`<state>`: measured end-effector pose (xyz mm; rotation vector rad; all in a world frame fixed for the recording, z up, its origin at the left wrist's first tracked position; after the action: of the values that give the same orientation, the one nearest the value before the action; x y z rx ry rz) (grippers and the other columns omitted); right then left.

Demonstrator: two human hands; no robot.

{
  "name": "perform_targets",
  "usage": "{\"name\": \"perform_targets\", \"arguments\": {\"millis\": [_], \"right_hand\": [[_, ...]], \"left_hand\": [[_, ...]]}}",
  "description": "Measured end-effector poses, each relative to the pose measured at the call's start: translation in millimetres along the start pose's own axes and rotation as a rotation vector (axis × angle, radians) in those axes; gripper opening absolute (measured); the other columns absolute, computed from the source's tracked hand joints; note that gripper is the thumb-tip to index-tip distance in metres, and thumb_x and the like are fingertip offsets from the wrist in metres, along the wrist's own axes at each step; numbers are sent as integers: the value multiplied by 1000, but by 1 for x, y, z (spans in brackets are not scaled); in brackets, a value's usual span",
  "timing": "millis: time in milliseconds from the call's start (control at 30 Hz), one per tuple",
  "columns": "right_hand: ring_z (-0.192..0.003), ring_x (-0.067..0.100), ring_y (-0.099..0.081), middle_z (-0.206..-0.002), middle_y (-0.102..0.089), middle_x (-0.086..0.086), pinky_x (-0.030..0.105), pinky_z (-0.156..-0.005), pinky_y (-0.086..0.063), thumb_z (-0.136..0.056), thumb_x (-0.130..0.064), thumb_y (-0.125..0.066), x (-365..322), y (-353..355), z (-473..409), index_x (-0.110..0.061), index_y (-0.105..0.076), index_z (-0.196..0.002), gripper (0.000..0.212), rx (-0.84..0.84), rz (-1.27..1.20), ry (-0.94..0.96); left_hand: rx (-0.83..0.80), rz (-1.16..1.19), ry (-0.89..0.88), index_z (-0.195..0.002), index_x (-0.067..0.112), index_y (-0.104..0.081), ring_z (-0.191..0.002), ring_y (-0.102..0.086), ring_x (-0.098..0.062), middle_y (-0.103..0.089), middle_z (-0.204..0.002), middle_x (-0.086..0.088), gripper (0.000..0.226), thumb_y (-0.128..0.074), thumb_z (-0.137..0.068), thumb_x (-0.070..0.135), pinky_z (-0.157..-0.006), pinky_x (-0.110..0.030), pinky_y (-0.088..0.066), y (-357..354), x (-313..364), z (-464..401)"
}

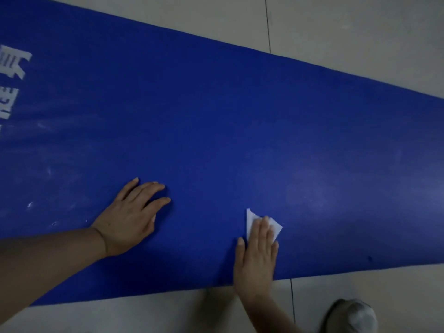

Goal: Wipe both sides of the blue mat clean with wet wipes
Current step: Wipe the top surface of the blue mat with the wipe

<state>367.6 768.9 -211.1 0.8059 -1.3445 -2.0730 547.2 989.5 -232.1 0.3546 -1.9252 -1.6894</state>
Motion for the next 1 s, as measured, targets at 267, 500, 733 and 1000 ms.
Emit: {"name": "perform_targets", "arguments": {"millis": [267,500,733,1000], "right_hand": [[-139,19,-28,-150,-37,5,44,-110,-18,-87,-46,-36,-78,-23,20,-15,-36,-143,64,-10,138,454],[-147,19,-4,-157,2,-3,46,-118,-10,-93,-50,-9,-16,1,-35,-19,-4,-150,65,95,71,44],[-142,18,-23,-154,-29,3,43,-116,-20,-92,-45,-30,-62,-16,-5,-16,-30,-147,62,55,126,368],[-141,24,-26,-155,-27,5,51,-112,-28,-92,-46,-29,-46,-13,-5,-13,-29,-148,66,84,30,114]], "left_hand": [[-33,-28,9,-122,12,-54,-123,-43,-31,-50,-132,-17,45,-37,-83,25,-115,-44,-10,0,0,-1],[-28,-11,-12,-122,13,-55,-122,-43,-31,-51,-132,-18,45,-38,-82,25,-115,-44,-10,1,-1,-1],[-12,-7,-11,-123,13,-52,-123,-43,-31,-50,-132,-18,44,-38,-83,24,-115,-44,-11,3,0,-2],[-18,-22,-7,-124,14,-49,-123,-43,-30,-51,-132,-18,45,-37,-82,25,-115,-44,-11,2,-1,-1]]}}
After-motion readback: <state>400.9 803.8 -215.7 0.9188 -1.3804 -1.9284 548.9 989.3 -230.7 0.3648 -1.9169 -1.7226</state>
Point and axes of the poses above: each hand's wrist, its own z-axis away from the middle knuckle, its own y-axis out of the back of the hand, x = y × z, the point moved 3 cm from there along -z, towards the middle knuckle
